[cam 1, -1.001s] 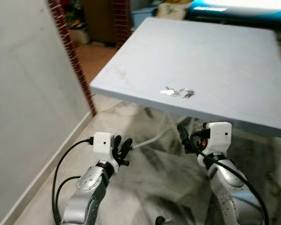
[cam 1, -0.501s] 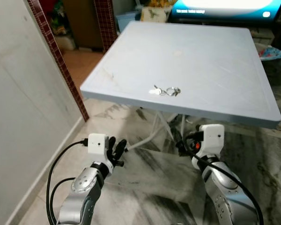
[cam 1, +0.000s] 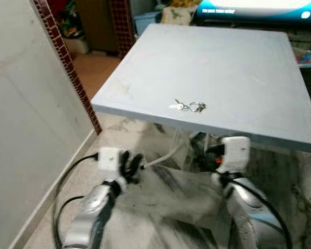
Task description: Hang keys on a hook
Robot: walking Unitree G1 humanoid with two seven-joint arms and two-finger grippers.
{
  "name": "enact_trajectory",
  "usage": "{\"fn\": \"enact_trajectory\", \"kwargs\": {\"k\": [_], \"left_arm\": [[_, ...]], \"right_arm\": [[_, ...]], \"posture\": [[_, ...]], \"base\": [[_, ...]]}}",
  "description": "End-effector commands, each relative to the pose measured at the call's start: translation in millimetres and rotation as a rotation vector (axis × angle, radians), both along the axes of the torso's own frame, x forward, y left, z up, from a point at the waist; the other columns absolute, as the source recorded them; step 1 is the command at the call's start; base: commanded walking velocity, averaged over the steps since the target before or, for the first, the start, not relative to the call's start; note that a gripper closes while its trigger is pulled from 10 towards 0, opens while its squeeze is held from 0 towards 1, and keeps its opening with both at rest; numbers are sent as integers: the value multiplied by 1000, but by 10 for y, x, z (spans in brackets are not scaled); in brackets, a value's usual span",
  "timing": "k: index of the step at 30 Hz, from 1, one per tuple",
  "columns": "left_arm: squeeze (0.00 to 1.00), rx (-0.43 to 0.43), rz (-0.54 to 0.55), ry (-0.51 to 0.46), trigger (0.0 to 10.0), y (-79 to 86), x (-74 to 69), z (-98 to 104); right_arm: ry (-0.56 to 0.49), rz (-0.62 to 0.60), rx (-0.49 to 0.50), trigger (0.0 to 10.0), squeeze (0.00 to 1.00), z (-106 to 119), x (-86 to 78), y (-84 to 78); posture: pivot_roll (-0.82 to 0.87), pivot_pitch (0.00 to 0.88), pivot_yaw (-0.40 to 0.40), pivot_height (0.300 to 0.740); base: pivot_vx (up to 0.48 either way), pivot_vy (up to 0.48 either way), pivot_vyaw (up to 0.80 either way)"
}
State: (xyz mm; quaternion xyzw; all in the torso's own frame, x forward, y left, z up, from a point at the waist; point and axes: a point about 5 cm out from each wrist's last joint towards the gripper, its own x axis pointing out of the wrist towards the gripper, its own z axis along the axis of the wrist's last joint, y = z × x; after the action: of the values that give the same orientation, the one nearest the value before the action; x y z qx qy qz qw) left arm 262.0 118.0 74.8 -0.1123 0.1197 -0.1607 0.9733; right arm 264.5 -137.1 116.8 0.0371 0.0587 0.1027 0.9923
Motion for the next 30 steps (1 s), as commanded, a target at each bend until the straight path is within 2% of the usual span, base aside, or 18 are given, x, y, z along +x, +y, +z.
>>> {"fn": "enact_trajectory", "kwargs": {"k": [1,17,23,24,26,27,28,29,30], "left_arm": [[0,-4,-28,-10,10000,-79,7,25],[0,-7,-41,1,10000,-97,-17,1],[0,-50,-129,26,10000,-164,-87,-7],[0,-66,-181,32,10000,-193,-124,-3],[0,-79,-218,33,10000,-216,-148,4],[0,-96,-279,33,10000,-253,-191,20],[0,-96,-279,33,10000,-253,-191,20],[0,-109,-353,34,10000,-297,-247,38],[0,-115,-382,35,10000,-315,-267,47]], "right_arm": [[-14,-36,-14,10000,0,36,8,-84],[-19,-70,-26,10000,0,40,8,-112],[-21,-89,-53,10000,0,63,29,-130],[-23,-90,-51,10000,0,65,28,-134],[-22,-91,-52,10000,0,61,26,-138],[-21,-93,-53,10000,0,57,23,-142],[-21,-93,-53,10000,0,57,23,-142],[-21,-95,-55,10000,0,57,21,-142],[-21,-97,-56,10000,0,57,24,-144]], "posture": [[-135,91,88,740],[-135,93,92,740],[-133,96,91,740],[-133,97,90,740],[-132,97,90,740],[-132,97,90,740],[-132,97,90,740],[-132,97,90,740],[-130,99,90,740]], "base": [[349,0,0],[329,0,0],[0,0,0],[0,0,0],[0,0,0],[0,0,0],[0,0,0],[0,0,0],[0,0,0]]}}
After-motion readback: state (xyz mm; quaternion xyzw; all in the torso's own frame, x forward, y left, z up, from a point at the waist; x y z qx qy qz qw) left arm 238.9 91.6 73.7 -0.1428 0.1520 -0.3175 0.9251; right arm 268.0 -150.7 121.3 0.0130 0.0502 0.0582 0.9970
